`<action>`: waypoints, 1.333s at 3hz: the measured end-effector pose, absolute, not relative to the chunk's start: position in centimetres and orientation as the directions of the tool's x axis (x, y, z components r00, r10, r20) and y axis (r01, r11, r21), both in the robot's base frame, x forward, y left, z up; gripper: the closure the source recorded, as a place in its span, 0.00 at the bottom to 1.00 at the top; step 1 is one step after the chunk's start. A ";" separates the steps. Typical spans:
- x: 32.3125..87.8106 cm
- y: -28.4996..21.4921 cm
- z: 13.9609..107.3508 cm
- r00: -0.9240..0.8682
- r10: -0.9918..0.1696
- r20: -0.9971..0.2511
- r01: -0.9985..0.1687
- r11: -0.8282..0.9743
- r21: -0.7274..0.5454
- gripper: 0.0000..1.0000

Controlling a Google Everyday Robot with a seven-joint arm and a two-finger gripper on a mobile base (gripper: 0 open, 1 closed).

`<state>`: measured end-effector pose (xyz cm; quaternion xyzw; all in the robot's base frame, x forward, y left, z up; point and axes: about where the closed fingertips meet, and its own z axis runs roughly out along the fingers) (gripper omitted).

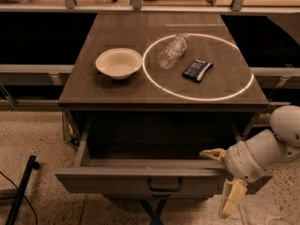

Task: Open top drawer

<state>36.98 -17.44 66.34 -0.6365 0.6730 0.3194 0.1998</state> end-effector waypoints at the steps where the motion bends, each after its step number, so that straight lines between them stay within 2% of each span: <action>1: 35.8 -18.0 66.0 -0.120 -0.737 -0.665 -0.980 -0.021 0.200 0.00; 4: 33.0 -19.8 66.8 -0.154 -0.752 -0.640 -0.975 0.008 0.224 0.00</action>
Offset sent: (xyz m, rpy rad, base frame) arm -0.0332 -0.0164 -0.0076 -0.0242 0.0643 0.0184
